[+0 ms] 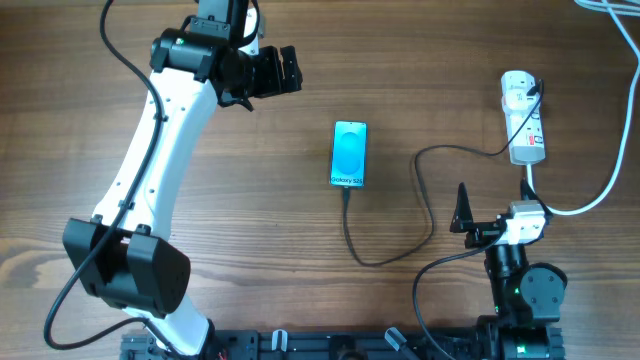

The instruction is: Plug charger to phone and switch on socket

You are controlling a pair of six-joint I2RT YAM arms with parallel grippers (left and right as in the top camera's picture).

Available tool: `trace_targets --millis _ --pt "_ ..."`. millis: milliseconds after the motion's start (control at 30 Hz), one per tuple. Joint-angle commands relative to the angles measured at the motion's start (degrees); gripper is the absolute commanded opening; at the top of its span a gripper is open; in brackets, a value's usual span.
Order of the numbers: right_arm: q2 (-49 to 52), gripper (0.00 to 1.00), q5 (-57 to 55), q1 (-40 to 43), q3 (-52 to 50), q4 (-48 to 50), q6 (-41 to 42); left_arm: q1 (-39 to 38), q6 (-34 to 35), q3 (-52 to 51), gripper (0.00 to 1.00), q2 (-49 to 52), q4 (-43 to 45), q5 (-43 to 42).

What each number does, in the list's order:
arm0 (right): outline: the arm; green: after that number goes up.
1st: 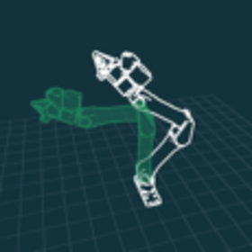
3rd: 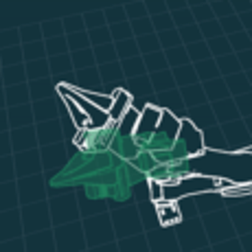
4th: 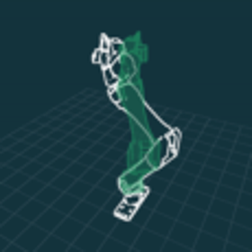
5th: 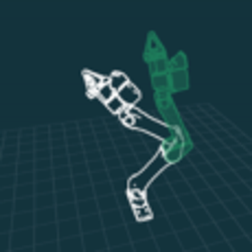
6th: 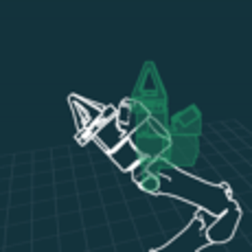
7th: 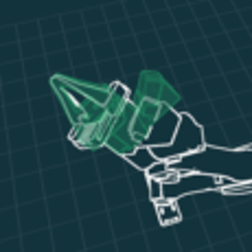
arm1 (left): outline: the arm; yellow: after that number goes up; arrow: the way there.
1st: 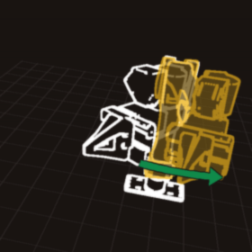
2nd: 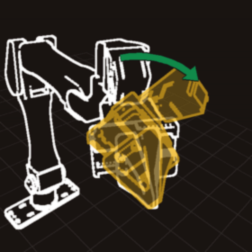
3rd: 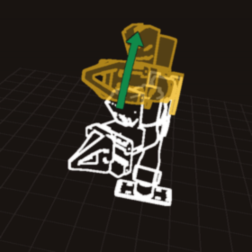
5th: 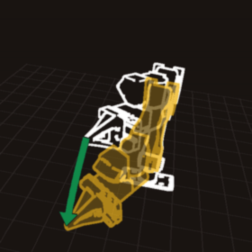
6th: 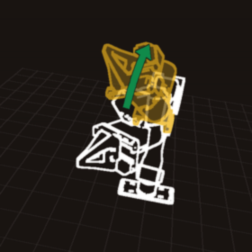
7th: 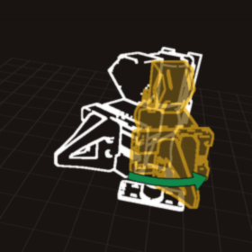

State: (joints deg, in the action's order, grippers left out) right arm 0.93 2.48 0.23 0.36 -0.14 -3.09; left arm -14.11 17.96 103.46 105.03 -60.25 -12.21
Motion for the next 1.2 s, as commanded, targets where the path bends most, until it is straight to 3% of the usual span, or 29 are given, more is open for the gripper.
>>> trace_targets --millis 0,233,467,633,867,1167 --pt "-0.72 1.0 -0.59 0.28 -0.07 0.24 0.24 0.2 0.5 -0.33 1.0 0.39 0.02 0.31" --pt "-0.72 1.0 -0.59 0.28 -0.07 0.24 0.22 0.13 -0.98 -0.33 1.0 0.13 -2.08 1.66" --pt "-0.72 1.0 -0.59 0.28 -0.07 0.24 0.24 -1.84 -1.2 -0.68 1.0 -2.58 -13.77 6.32" --pt "-0.72 1.0 -0.59 0.28 -0.07 0.24 0.22 -4.5 -1.18 -5.35 1.0 -7.89 -9.46 6.78" --pt "-0.72 1.0 -0.59 0.28 -0.07 0.24 0.22 -4.68 -0.81 -20.22 1.0 -17.14 -2.64 6.78" --pt "-0.72 1.0 -0.59 0.28 -0.07 0.24 0.24 -4.46 -0.83 -31.08 1.0 -26.16 -2.1 8.13"
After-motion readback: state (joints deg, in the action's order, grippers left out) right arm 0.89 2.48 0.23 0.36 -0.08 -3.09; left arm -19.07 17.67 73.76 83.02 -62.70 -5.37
